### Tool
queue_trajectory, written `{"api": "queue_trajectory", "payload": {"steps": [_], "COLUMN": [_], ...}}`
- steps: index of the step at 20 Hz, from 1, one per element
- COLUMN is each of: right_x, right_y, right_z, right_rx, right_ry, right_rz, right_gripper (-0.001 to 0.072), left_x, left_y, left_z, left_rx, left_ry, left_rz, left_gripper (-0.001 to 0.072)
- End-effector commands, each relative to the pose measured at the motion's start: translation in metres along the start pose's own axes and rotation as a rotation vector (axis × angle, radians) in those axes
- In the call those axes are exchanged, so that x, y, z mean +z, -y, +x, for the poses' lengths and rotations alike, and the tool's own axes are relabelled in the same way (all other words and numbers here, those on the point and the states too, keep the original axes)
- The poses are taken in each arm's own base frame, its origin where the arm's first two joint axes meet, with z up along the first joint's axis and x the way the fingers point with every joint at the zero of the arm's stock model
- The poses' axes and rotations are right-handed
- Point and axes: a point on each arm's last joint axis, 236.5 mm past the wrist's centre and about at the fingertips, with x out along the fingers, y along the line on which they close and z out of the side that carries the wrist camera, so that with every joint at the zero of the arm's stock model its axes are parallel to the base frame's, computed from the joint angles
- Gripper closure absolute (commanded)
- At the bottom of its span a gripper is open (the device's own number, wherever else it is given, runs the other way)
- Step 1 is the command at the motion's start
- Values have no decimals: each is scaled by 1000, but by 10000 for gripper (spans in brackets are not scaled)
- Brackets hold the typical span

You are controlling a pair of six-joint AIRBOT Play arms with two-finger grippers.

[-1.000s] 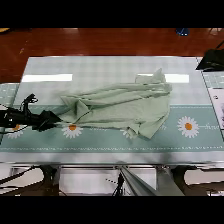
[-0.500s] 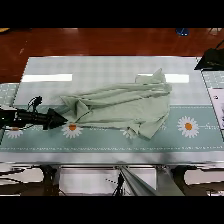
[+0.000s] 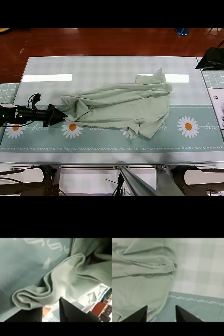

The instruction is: Fold the shirts.

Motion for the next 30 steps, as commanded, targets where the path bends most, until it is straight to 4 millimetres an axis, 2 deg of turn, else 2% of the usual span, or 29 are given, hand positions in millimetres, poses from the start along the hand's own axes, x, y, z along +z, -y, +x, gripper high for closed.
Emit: {"api": "queue_trajectory", "payload": {"steps": [1, 2, 3, 5, 7, 9, 10, 13, 15, 17, 21, 23, 25, 26, 27, 30], "right_x": [1, 0, 0, -1, -9, -33, -48, -96, -124, -151, -195, -203, -210, -211, -209, -192], "right_y": [-1, -1, -1, 1, 21, 38, 39, 17, 8, -6, -39, -51, -52, -51, -53, -73], "right_z": [-1, -1, -1, -1, 0, 8, 18, 63, 101, 133, 174, 188, 199, 203, 206, 218], "right_rx": [0, 0, 0, -6, -81, -84, -40, 95, 111, 170, 309, 373, 376, 374, 373, 348], "right_ry": [5, 4, 4, 0, -36, -115, -151, -204, -175, -136, -152, -120, -103, -92, -77, -14], "right_rz": [0, 0, 0, 0, 17, 86, 132, 200, 251, 328, 458, 517, 571, 594, 598, 549], "right_gripper": [276, 276, 276, 276, 276, 275, 275, 268, 119, 106, 116, 117, 121, 161, 242, 260], "left_x": [38, 39, 39, 36, 31, 25, 23, 21, 20, 21, 22, 20, 18, 19, 20, 27], "left_y": [-14, -14, -14, -13, -9, -4, 2, 21, 32, 40, 47, 49, 51, 53, 56, 69], "left_z": [-3, -3, -3, -2, -2, -2, -3, -9, -14, -18, -26, -26, -26, -26, -27, -29], "left_rx": [80, 82, 82, 77, 65, 46, 28, -18, -44, -56, -53, -58, -67, -77, -89, -143], "left_ry": [152, 154, 154, 145, 121, 95, 91, 99, 112, 128, 153, 147, 142, 145, 153, 188], "left_rz": [-14, -13, -11, -10, 17, 52, 83, 184, 212, 224, 251, 253, 251, 248, 244, 240], "left_gripper": [432, 585, 682, 683, 683, 683, 683, 683, 683, 683, 683, 683, 683, 683, 683, 683]}}
